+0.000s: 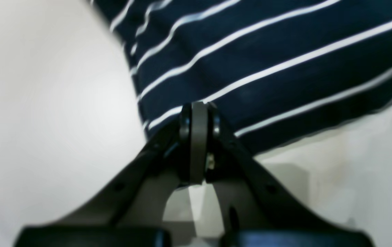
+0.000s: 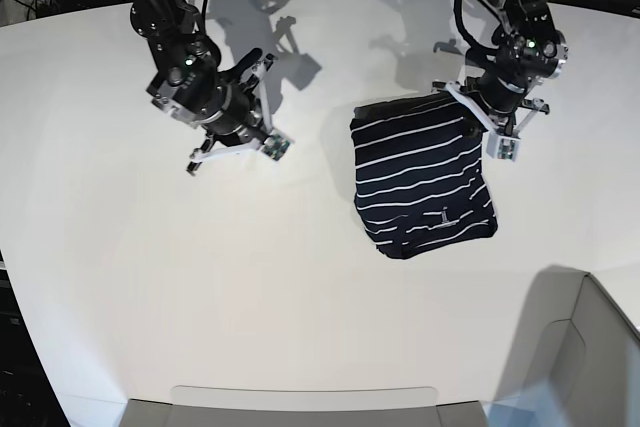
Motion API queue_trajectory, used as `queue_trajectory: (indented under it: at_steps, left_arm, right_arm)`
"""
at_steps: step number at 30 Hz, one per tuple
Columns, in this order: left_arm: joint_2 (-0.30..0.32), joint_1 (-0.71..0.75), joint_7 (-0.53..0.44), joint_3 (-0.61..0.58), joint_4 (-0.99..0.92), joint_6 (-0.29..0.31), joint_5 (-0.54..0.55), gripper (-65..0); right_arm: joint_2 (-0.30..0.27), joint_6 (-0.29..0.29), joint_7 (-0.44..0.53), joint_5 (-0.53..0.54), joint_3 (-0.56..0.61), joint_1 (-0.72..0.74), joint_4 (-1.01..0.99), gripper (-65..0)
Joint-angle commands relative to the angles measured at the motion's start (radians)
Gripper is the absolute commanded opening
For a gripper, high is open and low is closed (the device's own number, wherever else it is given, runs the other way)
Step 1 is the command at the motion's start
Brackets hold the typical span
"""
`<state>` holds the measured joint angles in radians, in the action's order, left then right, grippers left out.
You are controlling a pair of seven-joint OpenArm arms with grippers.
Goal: Fold the T-shirt properly
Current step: 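Grasp the folded bundle with the left gripper and slide it aside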
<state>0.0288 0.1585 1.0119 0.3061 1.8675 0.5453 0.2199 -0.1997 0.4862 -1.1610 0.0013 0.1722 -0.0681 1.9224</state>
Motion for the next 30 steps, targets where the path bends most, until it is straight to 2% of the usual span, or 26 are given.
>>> queue_trajectory:
  at_steps: [1,4,7,12,16,21,26,30]
  left_arm:
    - [-0.023,-0.05,-0.077,-0.005,0.024,0.008,0.032,-65.0]
    - [-0.109,-0.092,-0.163,-0.011,0.024,0.008,0.032,-65.0]
    - [-0.162,-0.138,-0.199,-0.017,0.019,0.008,0.034,-65.0]
    - [-0.171,-0.17,-0.215,-0.074,-0.116,0.003,0.028,-65.0]
    - [-0.166,-0.165,-0.314,-0.031,-0.325,0.003,0.029,-65.0]
    - [-0.102,-0.164,-0.35,-0.035,-0.55,0.006,0.031,-65.0]
    - [-0.02,-0.164,-0.385,0.015,-0.575,0.006,0.031,-65.0]
    - [0.095,-0.17,-0.385,0.038,-0.578,0.008,0.032,-65.0]
  right_arm:
    - [-0.008,-0.002,-0.007,-0.017,-0.058,0.003,0.021,-65.0]
    - [-0.011,-0.002,-0.007,-0.017,-0.141,-0.012,0.022,-65.0]
    - [-0.028,-0.002,-0.009,-0.016,-0.184,-0.029,0.027,-65.0]
    - [-0.042,-0.002,-0.004,-0.016,-0.216,-0.085,0.042,-65.0]
    - [-0.043,-0.002,-0.004,-0.016,-0.217,-0.109,0.042,-65.0]
    - [-0.042,-0.002,-0.004,-0.016,-0.217,-0.111,0.042,-65.0]
    - [-0.042,-0.002,-0.004,-0.016,-0.217,-0.101,0.042,-65.0]
    - [-0.042,-0.002,-0.004,-0.016,-0.213,-0.101,0.042,-65.0]
